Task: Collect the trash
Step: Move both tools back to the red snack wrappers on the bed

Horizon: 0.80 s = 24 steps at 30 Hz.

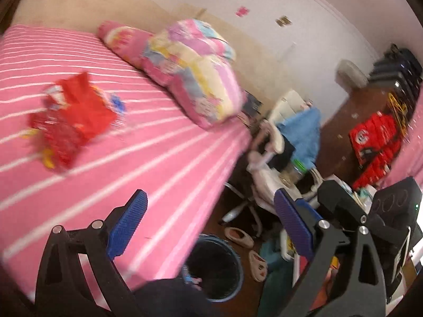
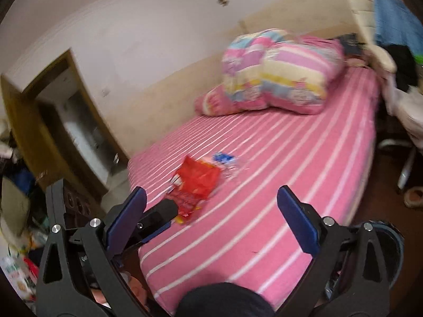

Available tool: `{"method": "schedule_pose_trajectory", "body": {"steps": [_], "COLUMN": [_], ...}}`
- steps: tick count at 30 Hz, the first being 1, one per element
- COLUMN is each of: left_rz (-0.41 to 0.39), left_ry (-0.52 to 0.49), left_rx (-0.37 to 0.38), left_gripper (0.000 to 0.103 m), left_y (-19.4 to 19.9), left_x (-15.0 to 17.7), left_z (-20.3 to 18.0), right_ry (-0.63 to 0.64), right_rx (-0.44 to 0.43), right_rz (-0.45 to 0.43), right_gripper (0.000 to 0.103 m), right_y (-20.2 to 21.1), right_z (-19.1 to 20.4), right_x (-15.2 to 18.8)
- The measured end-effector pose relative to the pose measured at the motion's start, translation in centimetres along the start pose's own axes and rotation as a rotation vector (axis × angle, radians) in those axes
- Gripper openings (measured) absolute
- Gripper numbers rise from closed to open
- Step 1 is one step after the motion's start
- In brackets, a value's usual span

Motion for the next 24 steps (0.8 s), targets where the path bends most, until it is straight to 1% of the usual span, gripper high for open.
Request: {"method": "schedule_pose_trajectory", "body": {"steps": [3, 4, 8, 11, 13, 15, 17, 19, 20, 22, 24], "left_rz": [-0.023, -0.023, 0.005, 0.016, 0.037, 0.053, 0.075, 0.095, 0.109, 0.126, 0.135], "left_ry": [0.030, 0.045, 0.129, 0.166, 0.210, 0.246, 0.265, 0.260, 0.264, 0.283, 0.308], "left_rx": [-0.072, -0.098, -0.179, -0.222, -0.254, -0.273, -0.307, -0.339, -0.353, -0.356, -0.358], "left_gripper": [0.094, 0.094, 0.094, 0.094, 0.094, 0.094, 0.094, 0.094, 0.094, 0.094, 0.094], "left_y": [1.3, 1.4, 1.6, 1.0, 0.2, -0.5, -1.4, -2.2, -2.7, -3.2, -3.7], "left_x": [-1.0, -1.2, -1.6, -2.0, -2.2, -2.5, -2.8, -2.8, -2.8, -2.8, -2.8], "left_z": [4.8, 6.4, 12.9, 16.2, 18.7, 20.6, 22.4, 23.3, 23.8, 24.6, 25.5], "right_ry": [0.049, 0.076, 0.157, 0.211, 0.216, 0.216, 0.244, 0.264, 0.260, 0.280, 0.339], "right_rx": [-0.031, -0.049, -0.078, -0.094, -0.101, -0.111, -0.097, -0.066, -0.072, -0.077, -0.060], "right_rz": [0.042, 0.067, 0.138, 0.181, 0.202, 0.210, 0.214, 0.256, 0.273, 0.290, 0.312], "right_gripper": [0.098, 0.098, 0.098, 0.098, 0.098, 0.098, 0.098, 0.098, 0.098, 0.098, 0.098], "right_y": [-3.5, -5.4, -10.5, -14.2, -16.3, -18.1, -19.9, -21.5, -22.4, -24.0, -25.8], "right_z": [2.2, 3.3, 5.7, 6.9, 7.0, 6.9, 6.6, 6.2, 6.0, 6.1, 6.1], "right_x": [0.9, 1.5, 3.8, 5.4, 6.0, 6.7, 7.7, 8.5, 8.6, 8.7, 9.1]}}
Point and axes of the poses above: each gripper's, at about its wrist camera, not at the fingertips, and y roughly against the way its jaws point, z to its left, x to its underside, the point moved 4 cm from there along -y, roughly the way its jaws point, and after that the axes turned 9 degrees about -x, right-handed, at the moved point
